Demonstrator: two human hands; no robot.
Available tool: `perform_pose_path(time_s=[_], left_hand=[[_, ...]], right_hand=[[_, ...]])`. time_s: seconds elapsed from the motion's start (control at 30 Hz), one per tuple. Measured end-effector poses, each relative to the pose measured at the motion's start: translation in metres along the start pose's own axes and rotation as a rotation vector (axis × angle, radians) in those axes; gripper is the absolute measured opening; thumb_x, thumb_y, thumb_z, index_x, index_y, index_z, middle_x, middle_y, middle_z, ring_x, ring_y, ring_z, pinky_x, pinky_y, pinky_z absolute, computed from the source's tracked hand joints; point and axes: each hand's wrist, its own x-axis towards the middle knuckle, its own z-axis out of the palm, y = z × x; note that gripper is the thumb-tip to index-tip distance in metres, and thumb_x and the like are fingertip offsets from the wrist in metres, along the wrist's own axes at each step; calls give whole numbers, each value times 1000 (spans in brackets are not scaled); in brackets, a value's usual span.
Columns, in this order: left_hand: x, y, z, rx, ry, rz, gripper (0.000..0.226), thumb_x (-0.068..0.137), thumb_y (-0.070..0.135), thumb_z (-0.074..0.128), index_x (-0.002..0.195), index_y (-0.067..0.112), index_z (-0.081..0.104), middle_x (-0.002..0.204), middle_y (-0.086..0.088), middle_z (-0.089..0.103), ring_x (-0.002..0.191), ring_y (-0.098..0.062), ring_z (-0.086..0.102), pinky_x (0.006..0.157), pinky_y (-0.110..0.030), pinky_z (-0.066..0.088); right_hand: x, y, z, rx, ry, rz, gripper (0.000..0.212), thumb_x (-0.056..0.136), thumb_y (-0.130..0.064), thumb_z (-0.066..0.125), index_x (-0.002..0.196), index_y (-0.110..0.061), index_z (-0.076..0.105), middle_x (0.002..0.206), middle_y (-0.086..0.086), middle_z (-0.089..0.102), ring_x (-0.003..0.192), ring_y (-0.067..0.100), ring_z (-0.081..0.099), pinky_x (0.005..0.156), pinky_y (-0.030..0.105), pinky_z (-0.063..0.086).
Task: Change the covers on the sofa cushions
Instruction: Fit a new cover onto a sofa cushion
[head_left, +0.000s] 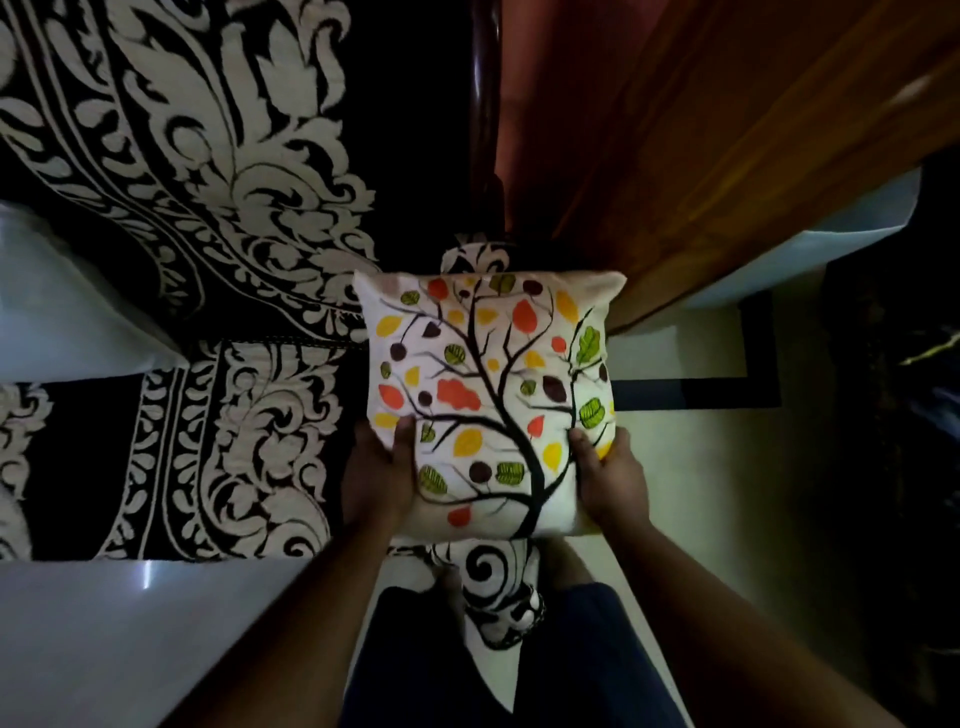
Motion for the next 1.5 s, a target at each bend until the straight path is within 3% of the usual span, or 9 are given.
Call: perform_pose_path(time_s=[0.27,0.37,0.47,0.6,0.77,0.93,1.03,1.3,1.5], left_hand=[[15,-24,-8,194,-146,30,89,82,82,41,147,22,36,143,-15,49,128,-39,50,100,-52,46],[33,-9,-33,-195,-245,39,103,75,56,82,157,36,21,150,10,43,135,-20,47,108,-46,45],[52,19,-46,-349,-443,-67,116,70,17,88,158,35,16,149,4,46,124,-23,55,87,-37,56],[53,63,-48,-458,-351,-133,113,52,61,90,149,32,39,144,7,53,121,-19,57,88,-38,53],[40,84,-101,-568,-44,57,51,78,39,86,116,36,52,106,23,52,90,2,56,64,-24,44],[69,70,-186,-663,37,247,82,68,43,92,139,34,52,135,7,62,113,-10,68,83,-41,62],[108,55,-220,-589,80,241,91,66,53,91,144,32,48,135,-5,63,110,-23,71,78,-46,63],[279,-26,-198,-319,-11,190,110,52,78,85,145,44,37,136,-5,58,119,-28,63,87,-50,59],[319,-32,-180,-293,-46,299,95,69,83,67,148,38,39,128,10,64,116,-11,63,96,-37,56]], right_hand=[[2,41,2,-112,-136,-132,64,79,-84,58,122,-38,48,113,-3,68,96,21,65,80,48,58],[8,9,-30,77,-312,-208,109,67,-45,94,141,-68,19,141,-7,55,124,18,59,93,49,57],[14,-53,-46,302,-472,-276,111,82,-15,82,150,-59,5,145,-24,31,134,7,40,104,34,44],[13,-108,-36,552,-330,-118,76,78,-46,83,142,-30,44,138,-6,60,121,18,61,103,47,49],[-10,-154,-14,505,-251,-338,55,80,-25,86,129,-31,59,116,-9,74,107,10,71,89,35,59],[-22,-220,29,437,-301,-441,81,72,-28,93,138,-28,46,123,-15,67,113,-3,63,101,29,52],[-19,-251,66,463,-286,-413,68,84,-12,81,130,-29,35,102,-27,61,81,-27,57,72,-1,44],[41,-266,204,413,-35,-292,80,69,-52,88,133,-22,51,124,-5,67,114,17,64,101,45,53],[72,-270,255,341,179,-307,73,87,-26,80,144,-4,40,121,-2,59,93,0,58,76,1,43]])
